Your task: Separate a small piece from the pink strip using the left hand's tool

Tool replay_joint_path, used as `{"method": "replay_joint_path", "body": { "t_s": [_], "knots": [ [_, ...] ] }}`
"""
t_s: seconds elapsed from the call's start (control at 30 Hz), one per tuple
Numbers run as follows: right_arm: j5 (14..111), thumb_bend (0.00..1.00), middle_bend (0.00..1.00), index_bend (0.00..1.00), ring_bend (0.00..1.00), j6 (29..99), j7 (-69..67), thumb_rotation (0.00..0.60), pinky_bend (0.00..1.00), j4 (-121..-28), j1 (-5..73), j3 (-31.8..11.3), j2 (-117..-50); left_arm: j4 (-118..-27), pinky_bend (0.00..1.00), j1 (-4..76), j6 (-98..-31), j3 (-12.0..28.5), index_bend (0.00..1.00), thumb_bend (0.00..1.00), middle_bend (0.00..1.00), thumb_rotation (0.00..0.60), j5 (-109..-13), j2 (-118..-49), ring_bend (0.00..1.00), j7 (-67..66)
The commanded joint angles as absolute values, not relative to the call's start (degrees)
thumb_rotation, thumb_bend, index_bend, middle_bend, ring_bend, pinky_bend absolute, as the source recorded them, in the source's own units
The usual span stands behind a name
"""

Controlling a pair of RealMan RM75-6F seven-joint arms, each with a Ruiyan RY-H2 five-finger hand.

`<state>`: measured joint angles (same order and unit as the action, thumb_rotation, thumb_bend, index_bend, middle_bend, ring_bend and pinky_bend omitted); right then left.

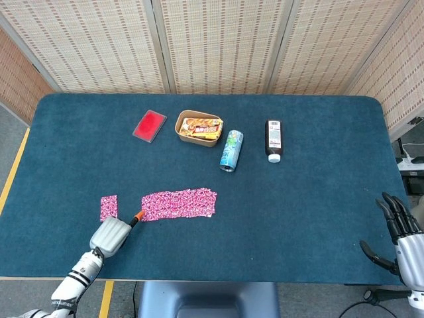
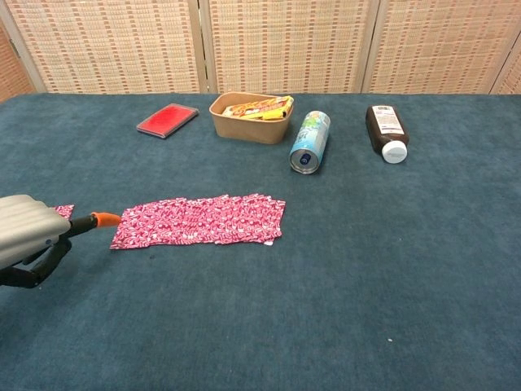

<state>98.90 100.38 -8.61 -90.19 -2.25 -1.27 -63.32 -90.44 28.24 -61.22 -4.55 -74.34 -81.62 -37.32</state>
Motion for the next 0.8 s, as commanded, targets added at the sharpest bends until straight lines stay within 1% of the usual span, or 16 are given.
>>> {"method": "replay_joint_path", "body": {
  "t_s": [0.03, 0.33, 0.8],
  "knots": [
    [98.89, 0.19, 0.00, 0.00, 0.00, 100.32, -8.58, 0.600, 0.21, -90.21, -2.23, -1.26, -63.30, -89.66, 0.66, 28.95, -59.91, -4.05, 0.00, 0.84, 0.71, 0.600, -73.29, -82.55, 0.65, -38.16],
    [98.57, 0.19, 0.00, 0.00, 0.00, 99.89, -8.38, 0.600, 0.21, -90.42, -2.11, -1.29, -63.17, -88.32, 0.66, 30.83, -57.19, -2.12, 0.00, 0.84, 0.71, 0.600, -69.37, -84.66, 0.65, -40.63],
    [98.58, 0.19, 0.00, 0.00, 0.00, 99.95, -8.82, 0.600, 0.21, -90.54, -2.14, -1.24, -62.96, -87.79, 0.66, 31.65, -55.86, -2.11, 0.00, 0.84, 0.71, 0.600, -65.18, -84.90, 0.65, -42.34]
  ]
}}
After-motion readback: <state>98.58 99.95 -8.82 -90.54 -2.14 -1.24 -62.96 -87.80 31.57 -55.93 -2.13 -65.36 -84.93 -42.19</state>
